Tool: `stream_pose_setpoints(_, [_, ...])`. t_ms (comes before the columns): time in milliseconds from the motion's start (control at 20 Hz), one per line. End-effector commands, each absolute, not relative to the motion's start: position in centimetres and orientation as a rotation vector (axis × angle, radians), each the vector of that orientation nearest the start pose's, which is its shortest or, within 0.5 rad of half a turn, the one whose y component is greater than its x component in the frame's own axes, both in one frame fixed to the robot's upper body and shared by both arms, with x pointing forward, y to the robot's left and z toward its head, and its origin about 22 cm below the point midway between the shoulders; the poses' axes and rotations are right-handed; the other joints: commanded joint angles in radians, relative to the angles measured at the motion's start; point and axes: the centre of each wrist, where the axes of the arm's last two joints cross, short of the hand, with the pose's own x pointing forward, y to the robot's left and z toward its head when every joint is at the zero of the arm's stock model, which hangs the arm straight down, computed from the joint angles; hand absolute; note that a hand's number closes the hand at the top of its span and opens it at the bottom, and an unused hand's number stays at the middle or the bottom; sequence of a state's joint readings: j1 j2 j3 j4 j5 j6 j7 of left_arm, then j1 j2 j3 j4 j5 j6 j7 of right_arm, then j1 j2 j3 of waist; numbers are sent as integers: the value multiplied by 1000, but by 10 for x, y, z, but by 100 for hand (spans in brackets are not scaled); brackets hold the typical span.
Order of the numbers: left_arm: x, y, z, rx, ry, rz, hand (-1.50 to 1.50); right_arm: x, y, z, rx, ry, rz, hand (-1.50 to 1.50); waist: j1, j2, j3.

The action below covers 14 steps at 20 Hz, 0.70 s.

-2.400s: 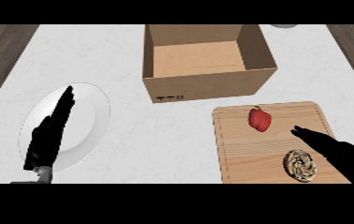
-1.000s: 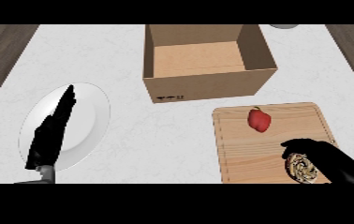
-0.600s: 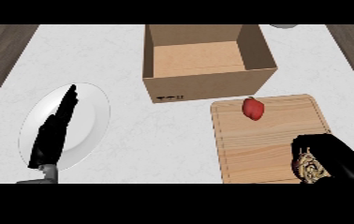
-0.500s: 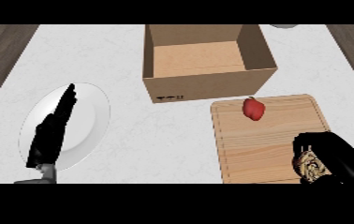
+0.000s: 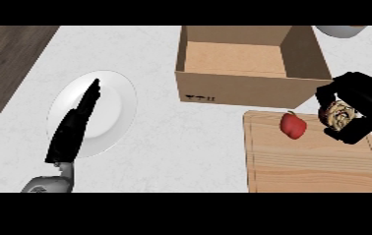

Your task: Pick the cupcake from the cutting board and place it in the cardboard box

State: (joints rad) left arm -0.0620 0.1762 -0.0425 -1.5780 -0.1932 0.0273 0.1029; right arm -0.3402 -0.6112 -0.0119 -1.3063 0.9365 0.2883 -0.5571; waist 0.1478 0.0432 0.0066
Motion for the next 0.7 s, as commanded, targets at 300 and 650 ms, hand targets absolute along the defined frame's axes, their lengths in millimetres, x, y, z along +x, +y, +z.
stream_pose_setpoints(300, [266, 242, 24, 251, -1526, -335, 0, 382, -385, 171, -437, -1884, 1480, 150, 26, 12, 0])
stream_pose_setpoints(650, [268, 254, 24, 281, -1500, -320, 0, 410, -369, 196, -58, -2107, 1344, 150, -4, -5, -3])
